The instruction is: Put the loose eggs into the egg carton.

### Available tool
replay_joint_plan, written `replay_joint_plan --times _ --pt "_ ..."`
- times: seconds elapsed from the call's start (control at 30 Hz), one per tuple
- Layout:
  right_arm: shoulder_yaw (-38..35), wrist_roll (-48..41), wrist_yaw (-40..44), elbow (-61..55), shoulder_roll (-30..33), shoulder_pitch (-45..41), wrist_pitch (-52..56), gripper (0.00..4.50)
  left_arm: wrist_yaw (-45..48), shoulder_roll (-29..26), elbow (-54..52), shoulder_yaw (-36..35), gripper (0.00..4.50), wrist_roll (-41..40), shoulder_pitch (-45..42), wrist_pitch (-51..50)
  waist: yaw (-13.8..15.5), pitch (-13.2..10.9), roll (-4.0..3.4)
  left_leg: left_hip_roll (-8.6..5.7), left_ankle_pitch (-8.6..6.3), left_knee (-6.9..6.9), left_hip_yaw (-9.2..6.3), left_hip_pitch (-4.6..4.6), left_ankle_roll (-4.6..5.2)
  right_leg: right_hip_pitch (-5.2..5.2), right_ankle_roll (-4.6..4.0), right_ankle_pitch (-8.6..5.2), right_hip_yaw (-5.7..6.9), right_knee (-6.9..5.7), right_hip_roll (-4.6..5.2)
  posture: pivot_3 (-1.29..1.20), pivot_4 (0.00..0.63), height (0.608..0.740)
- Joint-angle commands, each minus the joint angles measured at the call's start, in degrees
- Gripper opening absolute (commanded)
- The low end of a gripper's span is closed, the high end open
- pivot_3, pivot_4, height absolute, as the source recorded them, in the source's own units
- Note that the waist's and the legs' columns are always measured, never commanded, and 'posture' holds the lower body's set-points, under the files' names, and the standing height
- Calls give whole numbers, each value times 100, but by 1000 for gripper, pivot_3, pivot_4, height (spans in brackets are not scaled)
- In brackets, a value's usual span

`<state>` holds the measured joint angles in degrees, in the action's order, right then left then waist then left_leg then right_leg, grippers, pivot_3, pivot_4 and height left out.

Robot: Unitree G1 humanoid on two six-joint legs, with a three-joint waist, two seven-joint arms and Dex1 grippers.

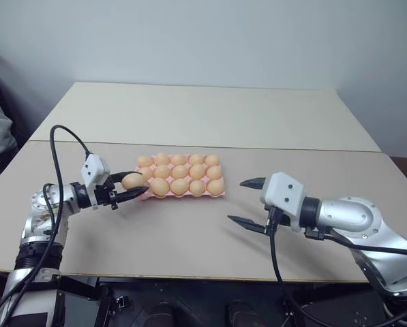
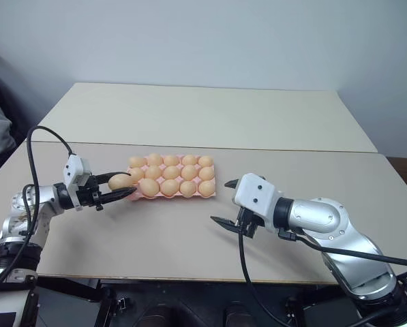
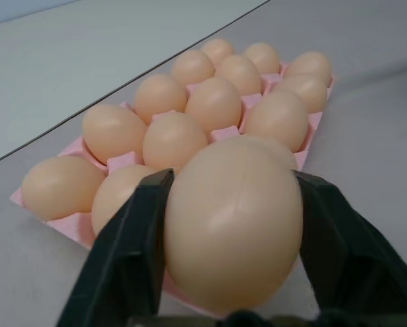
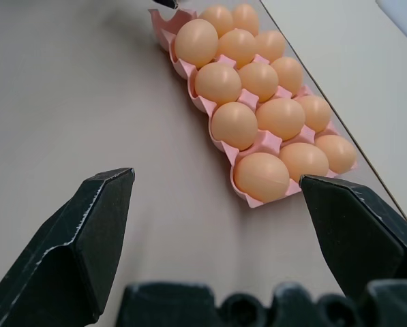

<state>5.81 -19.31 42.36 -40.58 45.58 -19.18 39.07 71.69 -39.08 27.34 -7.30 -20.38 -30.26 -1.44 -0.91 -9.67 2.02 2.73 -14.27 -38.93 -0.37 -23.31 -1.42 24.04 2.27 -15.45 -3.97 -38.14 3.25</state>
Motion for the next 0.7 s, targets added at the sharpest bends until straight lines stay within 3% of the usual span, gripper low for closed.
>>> replay_joint_plan --times 0.03,0.07,0.3,0.53,0.7 --pt "-246 -30 -84 -240 39 28 26 4500 -22 -23 -37 -76 4282 -1 -154 188 3 0 0 0 0 0 0 0 0 0 0 0 0 -1 0 0 150 740" --pt "-260 -42 -85 -249 39 40 29 4500 14 -24 -65 -107 4486 -48 -154 188 2 0 0 0 0 0 0 0 0 0 0 0 0 -1 0 0 150 740" --pt "-276 -60 -78 -251 34 60 17 4500 149 -141 -409 -339 4486 -314 64 57 -5 0 0 0 0 0 0 0 0 0 0 0 0 -1 0 0 150 740" --pt "-444 -106 83 -238 184 153 -50 4500 97 -719 -1468 -813 4486 -449 1181 -166 -56 0 0 3 0 2 0 1 0 2 0 0 -2 0 0 0 150 740" --pt "-1066 -415 550 -166 561 464 -180 4500 -19 -1046 -2541 -1339 4486 -782 2163 -535 2 -1 -1 5 0 3 1 3 0 -1 0 0 -1 4 1 0 150 740"
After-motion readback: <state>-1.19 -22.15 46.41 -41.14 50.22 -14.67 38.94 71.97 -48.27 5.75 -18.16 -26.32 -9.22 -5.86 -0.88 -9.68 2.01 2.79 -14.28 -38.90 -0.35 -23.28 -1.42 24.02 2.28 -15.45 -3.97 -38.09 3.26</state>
